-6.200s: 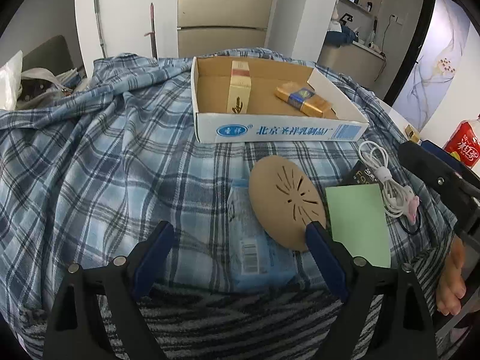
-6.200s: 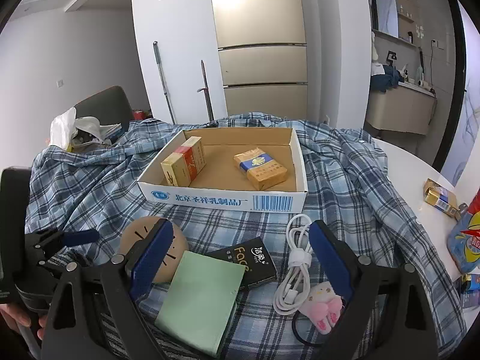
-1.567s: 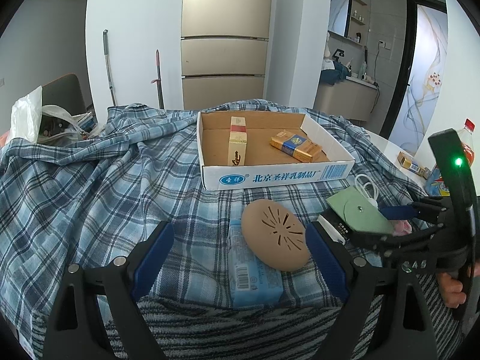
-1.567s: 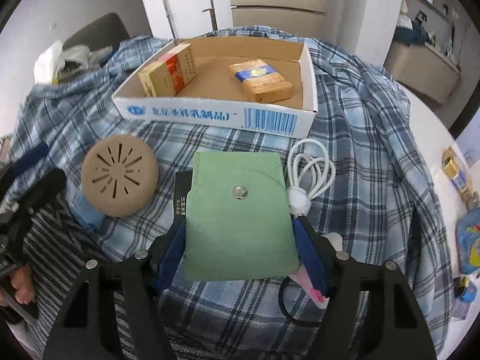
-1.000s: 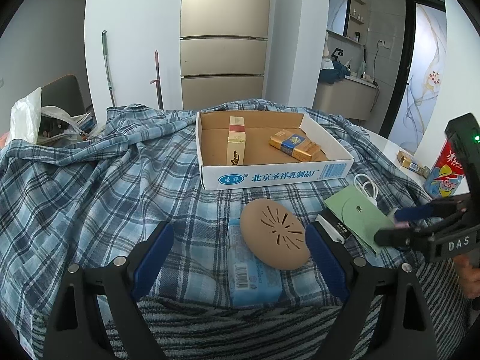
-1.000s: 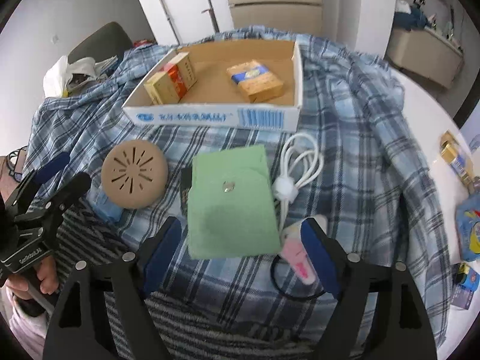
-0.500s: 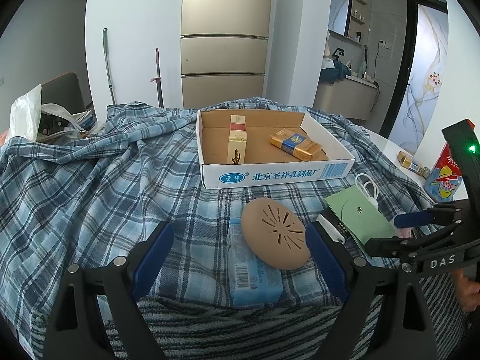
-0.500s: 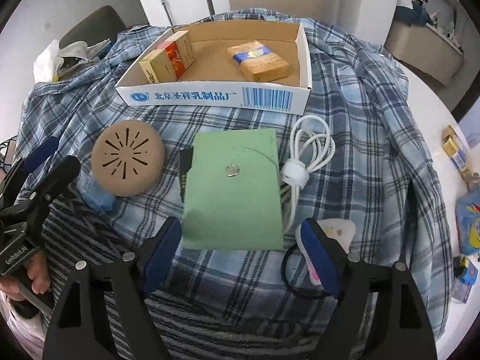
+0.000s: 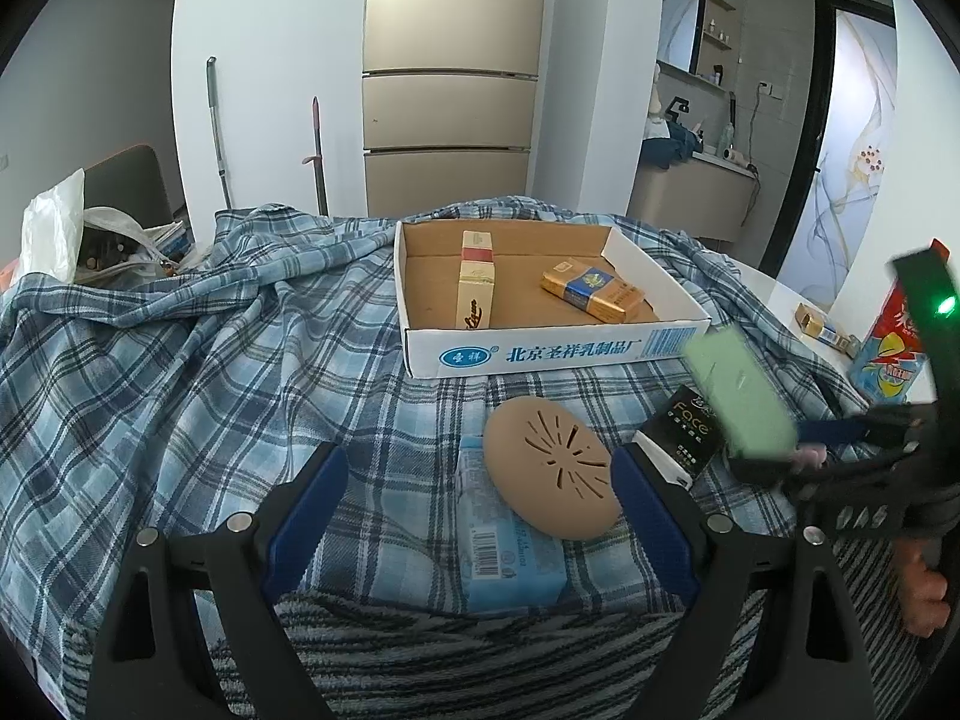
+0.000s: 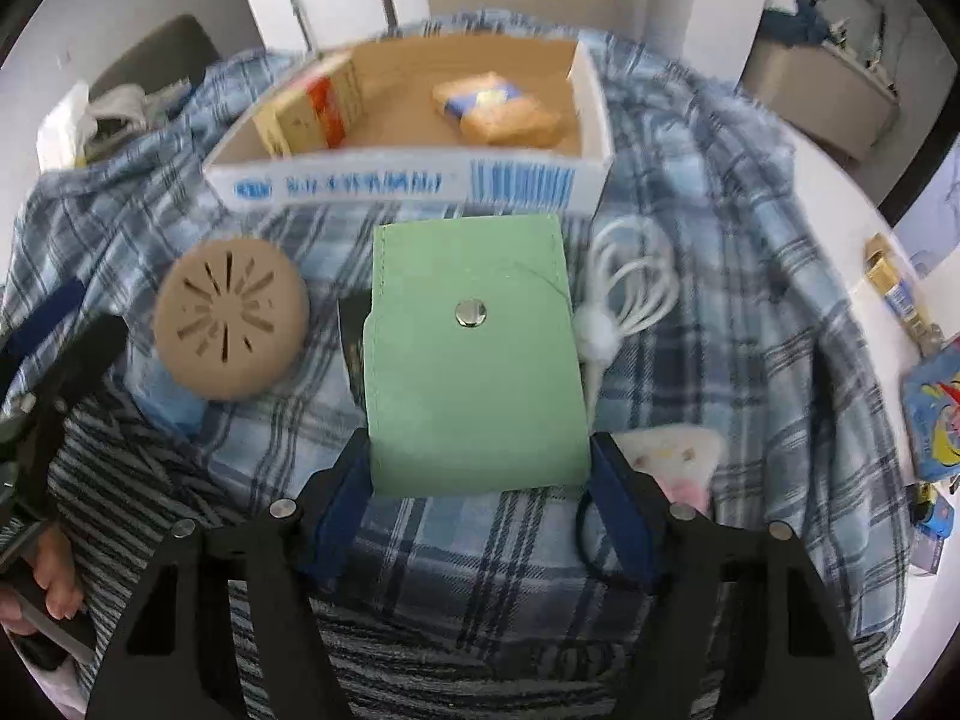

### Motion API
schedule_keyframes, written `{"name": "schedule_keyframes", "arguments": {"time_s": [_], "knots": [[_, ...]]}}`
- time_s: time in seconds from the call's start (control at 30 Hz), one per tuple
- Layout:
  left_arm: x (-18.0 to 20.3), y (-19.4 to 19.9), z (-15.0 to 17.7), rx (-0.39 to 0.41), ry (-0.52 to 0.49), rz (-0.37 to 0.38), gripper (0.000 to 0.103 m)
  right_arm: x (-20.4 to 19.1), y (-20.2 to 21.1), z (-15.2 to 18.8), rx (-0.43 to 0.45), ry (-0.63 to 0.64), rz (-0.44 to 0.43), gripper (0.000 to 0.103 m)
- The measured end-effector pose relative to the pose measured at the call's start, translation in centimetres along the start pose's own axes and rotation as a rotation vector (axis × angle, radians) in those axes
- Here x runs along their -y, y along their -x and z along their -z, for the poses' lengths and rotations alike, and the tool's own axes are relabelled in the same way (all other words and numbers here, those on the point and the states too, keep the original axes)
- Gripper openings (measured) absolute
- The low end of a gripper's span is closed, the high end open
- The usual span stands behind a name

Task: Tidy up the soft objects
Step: 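Raise the held green notepad higher above the shirt with the right gripper, then grasp the light blue package with the left gripper while the right holds the green notepad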

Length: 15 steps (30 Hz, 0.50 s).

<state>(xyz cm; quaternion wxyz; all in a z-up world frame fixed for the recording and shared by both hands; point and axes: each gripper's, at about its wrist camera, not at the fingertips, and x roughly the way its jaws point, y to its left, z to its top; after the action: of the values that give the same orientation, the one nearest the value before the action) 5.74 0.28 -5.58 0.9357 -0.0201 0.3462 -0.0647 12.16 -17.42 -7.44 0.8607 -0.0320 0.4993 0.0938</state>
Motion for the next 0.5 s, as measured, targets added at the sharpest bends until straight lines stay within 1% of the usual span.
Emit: {"name": "schedule_keyframes", "arguments": {"time_s": [0.07,0.13,0.2,0.23,0.27,0.33,0.5], "knots": [[0.0,0.0,0.0,-0.001,0.001,0.0,0.091,0.6,1.5,-0.2,0.092,-0.015,-0.01,0.069],[0.1,-0.1,0.0,-0.004,-0.004,-0.002,0.091,1.1,3.4,-0.4,0.224,-0.019,-0.068,0.069],[0.4,-0.3,0.1,-0.016,-0.02,-0.008,0.091,1.1,4.9,-0.1,0.346,-0.005,-0.05,0.069],[0.5,-0.4,0.1,-0.02,-0.025,-0.008,0.091,1.1,5.3,0.0,0.382,0.001,-0.037,0.069],[0.6,-0.5,0.1,-0.024,-0.029,-0.01,0.091,0.9,5.6,0.2,0.409,0.01,-0.031,0.069],[0.5,-0.7,0.1,-0.033,-0.026,-0.015,0.091,0.6,5.7,0.6,0.433,0.014,-0.038,0.069],[-0.6,-2.1,0.2,-0.11,0.025,-0.07,0.091,0.4,4.9,0.9,0.429,0.005,-0.024,0.069]]}}
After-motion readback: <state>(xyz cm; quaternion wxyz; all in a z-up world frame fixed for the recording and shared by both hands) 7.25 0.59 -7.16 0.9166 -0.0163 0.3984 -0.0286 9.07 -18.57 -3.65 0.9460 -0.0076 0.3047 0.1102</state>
